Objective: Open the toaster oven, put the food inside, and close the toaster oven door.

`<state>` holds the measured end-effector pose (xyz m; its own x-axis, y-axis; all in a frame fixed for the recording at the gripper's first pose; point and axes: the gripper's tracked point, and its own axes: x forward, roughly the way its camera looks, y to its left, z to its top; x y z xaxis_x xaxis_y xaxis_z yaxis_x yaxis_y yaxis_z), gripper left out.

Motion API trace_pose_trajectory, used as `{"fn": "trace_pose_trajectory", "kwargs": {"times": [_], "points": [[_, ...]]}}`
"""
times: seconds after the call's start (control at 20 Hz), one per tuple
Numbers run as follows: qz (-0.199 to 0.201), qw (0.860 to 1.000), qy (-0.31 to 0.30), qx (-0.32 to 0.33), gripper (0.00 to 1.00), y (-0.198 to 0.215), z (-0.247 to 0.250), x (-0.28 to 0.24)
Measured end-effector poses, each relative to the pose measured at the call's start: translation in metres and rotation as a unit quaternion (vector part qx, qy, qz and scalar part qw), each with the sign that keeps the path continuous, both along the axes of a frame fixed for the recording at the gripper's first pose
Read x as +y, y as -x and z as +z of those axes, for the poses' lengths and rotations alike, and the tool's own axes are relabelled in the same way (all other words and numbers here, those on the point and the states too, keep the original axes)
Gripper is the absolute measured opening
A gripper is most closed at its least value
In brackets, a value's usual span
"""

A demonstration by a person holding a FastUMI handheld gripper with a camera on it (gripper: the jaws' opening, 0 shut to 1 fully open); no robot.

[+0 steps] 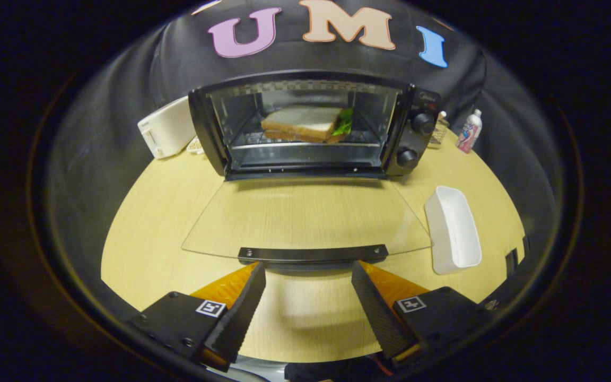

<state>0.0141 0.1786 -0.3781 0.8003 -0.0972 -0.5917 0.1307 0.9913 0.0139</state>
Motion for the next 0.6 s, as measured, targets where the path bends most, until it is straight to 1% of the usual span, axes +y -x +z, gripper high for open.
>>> {"fn": "trace_pose_trajectory", "kwargs": {"times": [0.2, 0.35, 0.6], "points": [[-0.003, 0.999, 0.005, -0.044, 1.0, -0.007, 0.032, 0.002], [-0.004, 0.998, 0.008, -0.063, 1.0, -0.012, 0.047, 0.002], [-0.019, 0.995, -0.005, -0.095, 1.0, -0.023, 0.071, 0.001]]}}
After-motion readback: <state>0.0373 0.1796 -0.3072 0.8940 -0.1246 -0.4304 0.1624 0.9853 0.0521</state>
